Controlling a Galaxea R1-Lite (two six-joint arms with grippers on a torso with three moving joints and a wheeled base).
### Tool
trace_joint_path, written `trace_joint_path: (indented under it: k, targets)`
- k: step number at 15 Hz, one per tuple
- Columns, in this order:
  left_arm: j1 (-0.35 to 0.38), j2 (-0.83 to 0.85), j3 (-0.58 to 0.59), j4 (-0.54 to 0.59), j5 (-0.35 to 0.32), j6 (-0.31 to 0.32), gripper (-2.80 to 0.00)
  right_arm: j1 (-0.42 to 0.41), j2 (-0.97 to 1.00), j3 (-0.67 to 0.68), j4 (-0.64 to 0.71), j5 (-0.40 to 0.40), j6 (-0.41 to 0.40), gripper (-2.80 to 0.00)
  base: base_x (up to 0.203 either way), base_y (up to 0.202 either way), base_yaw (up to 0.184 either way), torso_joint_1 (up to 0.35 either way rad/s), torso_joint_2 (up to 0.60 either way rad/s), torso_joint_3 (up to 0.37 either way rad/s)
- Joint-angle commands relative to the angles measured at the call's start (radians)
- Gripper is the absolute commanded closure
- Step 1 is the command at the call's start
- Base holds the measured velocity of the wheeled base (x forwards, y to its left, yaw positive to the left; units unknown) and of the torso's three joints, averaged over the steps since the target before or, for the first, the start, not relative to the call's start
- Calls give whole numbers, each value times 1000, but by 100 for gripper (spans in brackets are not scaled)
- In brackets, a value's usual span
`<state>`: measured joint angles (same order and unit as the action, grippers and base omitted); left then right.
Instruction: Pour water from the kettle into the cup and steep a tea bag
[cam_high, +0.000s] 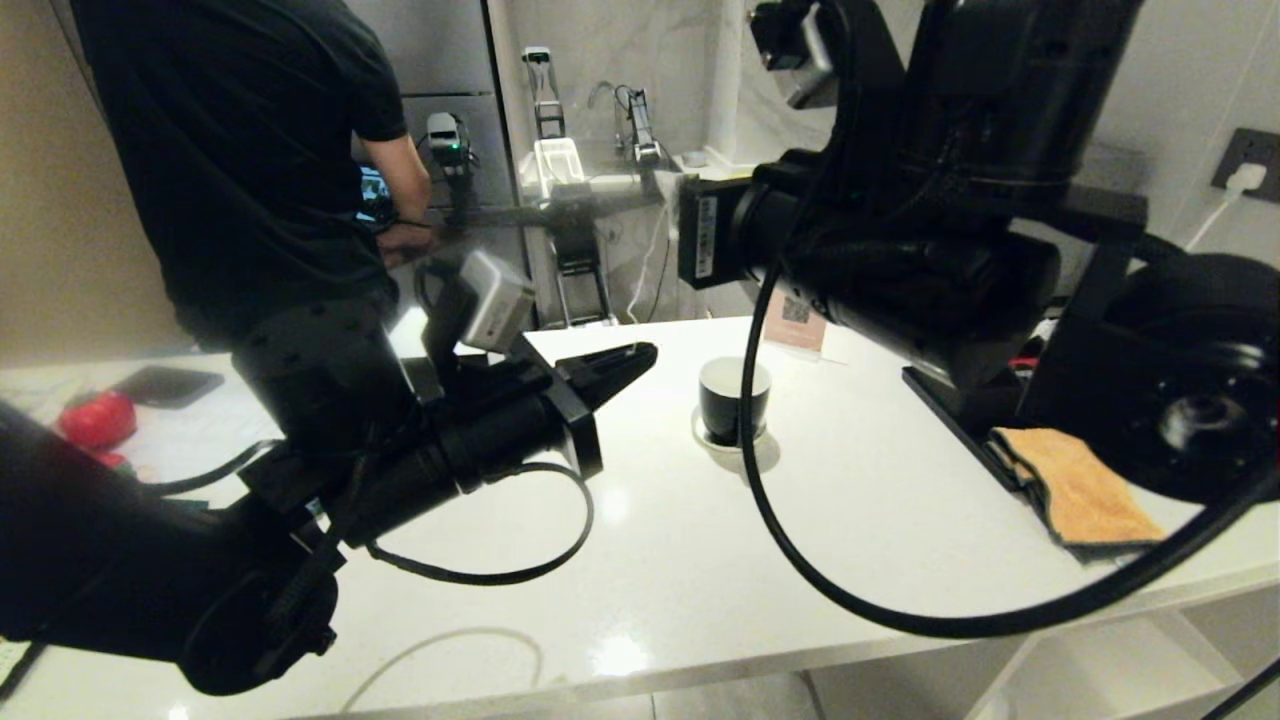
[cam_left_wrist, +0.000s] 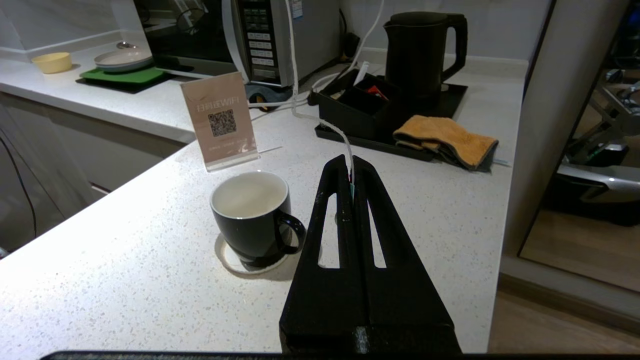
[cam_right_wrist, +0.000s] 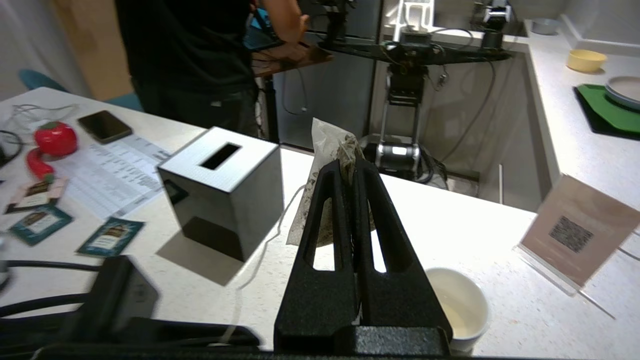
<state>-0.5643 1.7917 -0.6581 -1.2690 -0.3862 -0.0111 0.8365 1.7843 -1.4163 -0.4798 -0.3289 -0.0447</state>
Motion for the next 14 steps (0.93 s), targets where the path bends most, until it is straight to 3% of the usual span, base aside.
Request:
trace_joint_path:
  k: [1,7,14]
  targets:
    - [0,-17,15,-9,-2,0,0,-24,-3,63,-36,-1,0,0,0,0,0,0,0,0]
    - [0,-22,15,-9,-2,-1,0,-42,-5,201,-105,-1,72,0,0,0,0,0,0,0]
    - [-2,-17,17,-7,-2,-1,0,-42,-8,381,-212,-1,92,0,0,0,0,0,0,0]
